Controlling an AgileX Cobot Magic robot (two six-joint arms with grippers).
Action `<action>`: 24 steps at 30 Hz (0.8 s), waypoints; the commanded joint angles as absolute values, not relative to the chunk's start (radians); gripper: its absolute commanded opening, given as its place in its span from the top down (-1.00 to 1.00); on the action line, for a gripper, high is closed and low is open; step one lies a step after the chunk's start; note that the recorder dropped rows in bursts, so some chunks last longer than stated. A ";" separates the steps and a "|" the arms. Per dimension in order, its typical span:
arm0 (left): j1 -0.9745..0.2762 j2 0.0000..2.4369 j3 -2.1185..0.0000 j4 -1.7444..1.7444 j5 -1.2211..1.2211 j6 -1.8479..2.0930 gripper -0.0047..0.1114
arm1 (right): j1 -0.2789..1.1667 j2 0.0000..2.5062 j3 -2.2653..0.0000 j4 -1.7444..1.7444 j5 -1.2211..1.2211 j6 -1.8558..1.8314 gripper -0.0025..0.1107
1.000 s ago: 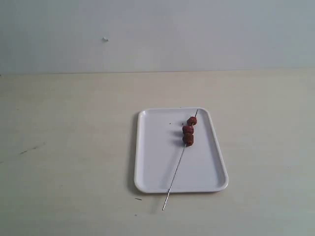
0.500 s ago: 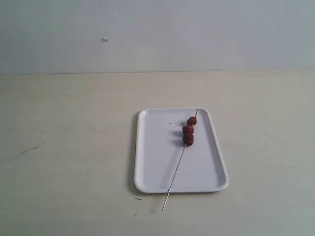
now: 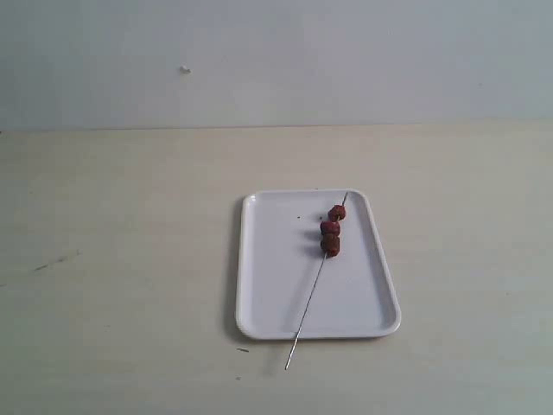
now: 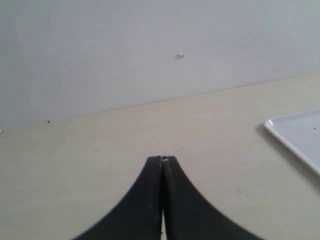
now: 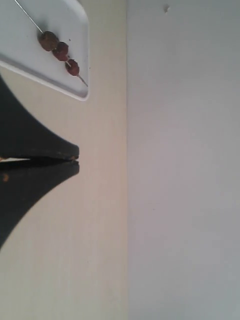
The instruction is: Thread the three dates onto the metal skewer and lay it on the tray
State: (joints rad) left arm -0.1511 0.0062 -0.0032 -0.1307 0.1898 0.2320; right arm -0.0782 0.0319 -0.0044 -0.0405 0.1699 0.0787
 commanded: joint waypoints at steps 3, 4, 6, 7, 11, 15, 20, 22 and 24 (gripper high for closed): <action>-0.150 0.000 0.000 -0.142 0.187 0.232 0.92 | -0.084 0.000 0.000 -0.035 0.266 0.071 0.96; -0.150 0.000 0.000 -0.142 0.187 0.232 0.92 | -0.084 0.000 0.000 -0.035 0.268 0.081 0.96; -0.150 0.000 0.000 -0.142 0.187 0.232 0.92 | -0.084 0.000 0.000 -0.033 0.282 0.081 0.96; -0.150 0.000 0.000 -0.142 0.187 0.232 0.92 | -0.084 0.000 0.000 -0.033 0.282 0.081 0.96; -0.150 0.000 0.000 -0.142 0.187 0.232 0.92 | -0.084 0.000 0.000 -0.033 0.282 0.081 0.96; -0.150 0.000 0.000 -0.142 0.187 0.232 0.92 | -0.084 0.000 0.000 -0.033 0.282 0.081 0.96; -0.150 0.000 0.000 -0.142 0.189 0.232 0.92 | -0.084 0.000 0.000 -0.033 0.282 0.081 0.96; -0.150 0.000 0.000 -0.142 0.189 0.232 0.92 | -0.084 0.000 0.000 -0.033 0.282 0.081 0.96; -0.150 0.000 0.000 -0.142 0.189 0.232 0.92 | -0.084 0.000 0.000 -0.033 0.282 0.081 0.96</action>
